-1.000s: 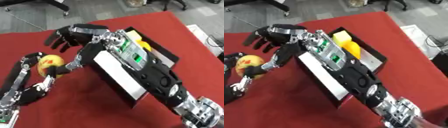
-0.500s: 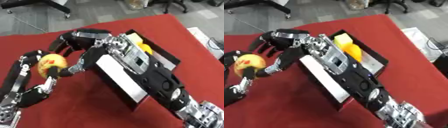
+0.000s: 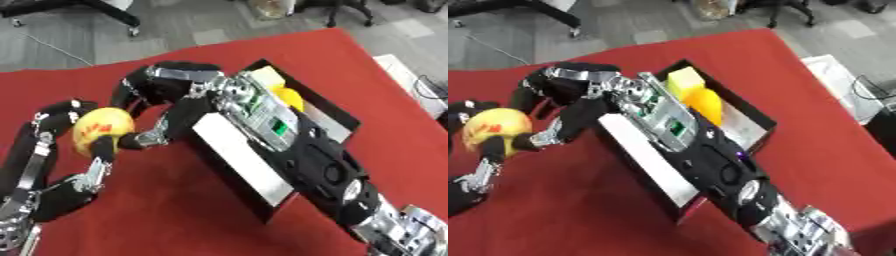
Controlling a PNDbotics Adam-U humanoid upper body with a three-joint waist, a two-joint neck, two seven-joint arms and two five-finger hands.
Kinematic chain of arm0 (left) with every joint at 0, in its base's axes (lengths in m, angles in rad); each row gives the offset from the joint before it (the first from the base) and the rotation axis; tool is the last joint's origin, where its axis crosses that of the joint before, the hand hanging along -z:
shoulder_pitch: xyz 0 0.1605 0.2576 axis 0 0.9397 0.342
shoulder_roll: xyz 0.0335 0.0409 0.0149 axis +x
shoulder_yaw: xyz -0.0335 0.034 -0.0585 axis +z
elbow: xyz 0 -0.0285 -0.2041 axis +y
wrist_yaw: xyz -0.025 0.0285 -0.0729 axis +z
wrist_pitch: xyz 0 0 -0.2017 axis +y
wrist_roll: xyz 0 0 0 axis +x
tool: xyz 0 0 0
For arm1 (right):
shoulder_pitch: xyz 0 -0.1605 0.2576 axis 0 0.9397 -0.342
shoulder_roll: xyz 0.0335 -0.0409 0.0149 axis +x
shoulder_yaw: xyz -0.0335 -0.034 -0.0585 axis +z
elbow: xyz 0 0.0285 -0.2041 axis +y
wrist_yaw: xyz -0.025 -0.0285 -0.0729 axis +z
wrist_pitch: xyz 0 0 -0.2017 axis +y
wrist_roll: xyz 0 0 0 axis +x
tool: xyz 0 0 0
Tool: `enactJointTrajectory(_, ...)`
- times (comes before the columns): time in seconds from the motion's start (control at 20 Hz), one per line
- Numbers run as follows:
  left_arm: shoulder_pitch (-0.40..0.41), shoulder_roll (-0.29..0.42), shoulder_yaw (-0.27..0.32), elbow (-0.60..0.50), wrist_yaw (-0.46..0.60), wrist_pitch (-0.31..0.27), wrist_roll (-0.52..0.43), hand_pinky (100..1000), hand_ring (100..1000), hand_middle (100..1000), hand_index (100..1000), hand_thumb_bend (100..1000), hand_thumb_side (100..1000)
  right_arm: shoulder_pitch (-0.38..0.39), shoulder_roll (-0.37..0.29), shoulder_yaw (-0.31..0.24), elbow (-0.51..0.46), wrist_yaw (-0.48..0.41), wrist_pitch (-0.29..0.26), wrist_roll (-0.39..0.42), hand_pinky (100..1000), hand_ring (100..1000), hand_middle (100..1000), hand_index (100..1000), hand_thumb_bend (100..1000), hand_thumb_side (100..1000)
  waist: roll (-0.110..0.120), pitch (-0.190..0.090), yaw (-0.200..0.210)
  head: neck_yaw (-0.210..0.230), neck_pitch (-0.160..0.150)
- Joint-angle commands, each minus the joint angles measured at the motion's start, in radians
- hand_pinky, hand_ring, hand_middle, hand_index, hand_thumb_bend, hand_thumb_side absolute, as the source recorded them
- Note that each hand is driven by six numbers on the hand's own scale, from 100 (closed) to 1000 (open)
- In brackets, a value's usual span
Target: Pick up the objects with one hand, pass them to the other hand, and then place them into the box on the other side of the table.
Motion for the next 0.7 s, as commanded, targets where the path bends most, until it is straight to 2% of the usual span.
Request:
enactJointTrajectory(0.05, -0.017, -0.015, -0.004, -0.003, -0.010, -0.006, 0.000, 813, 653, 563, 678, 100, 672, -0.018, -0.005, -0.007, -0.025, -0.035, 0.006, 0.002, 797, 756, 542, 548, 373, 100, 0.008, -0.004, -0.001, 0.001, -0.012)
enactJointTrajectory(0.2, -0.017, -0.027, -0.004, 0.017, -0.025, -0.009, 0.000, 814, 654, 564, 680, 100, 667, -0.018, -0.003, -0.011, -0.023, -0.072, 0.022, 0.013, 788, 731, 500, 503, 344, 100, 0.009, -0.004, -0.002, 0.002, -0.013)
enactJointTrajectory(0.3, -0.018, -0.034, -0.003, 0.032, -0.039, -0.012, 0.001, 815, 654, 564, 682, 100, 660, -0.017, -0.003, -0.014, -0.023, -0.094, 0.026, 0.023, 786, 734, 519, 492, 332, 100, 0.010, -0.003, -0.004, 0.002, -0.013)
enactJointTrajectory(0.45, -0.019, -0.040, -0.003, 0.048, -0.055, -0.018, 0.008, 818, 659, 571, 692, 100, 642, -0.016, -0.004, -0.018, -0.017, -0.113, 0.033, 0.038, 759, 737, 620, 468, 281, 100, 0.011, -0.003, -0.005, 0.001, -0.013)
enactJointTrajectory(0.65, -0.016, -0.042, -0.004, 0.057, -0.069, -0.018, 0.020, 826, 675, 589, 716, 100, 609, -0.015, -0.005, -0.025, -0.011, -0.123, 0.046, 0.043, 742, 726, 599, 455, 284, 100, 0.013, -0.003, -0.006, -0.004, -0.008)
enactJointTrajectory(0.7, -0.014, -0.040, -0.002, 0.058, -0.074, -0.014, 0.025, 875, 761, 677, 831, 100, 453, -0.015, -0.006, -0.028, -0.011, -0.128, 0.048, 0.040, 731, 705, 567, 424, 277, 100, 0.013, -0.004, -0.005, -0.008, -0.006)
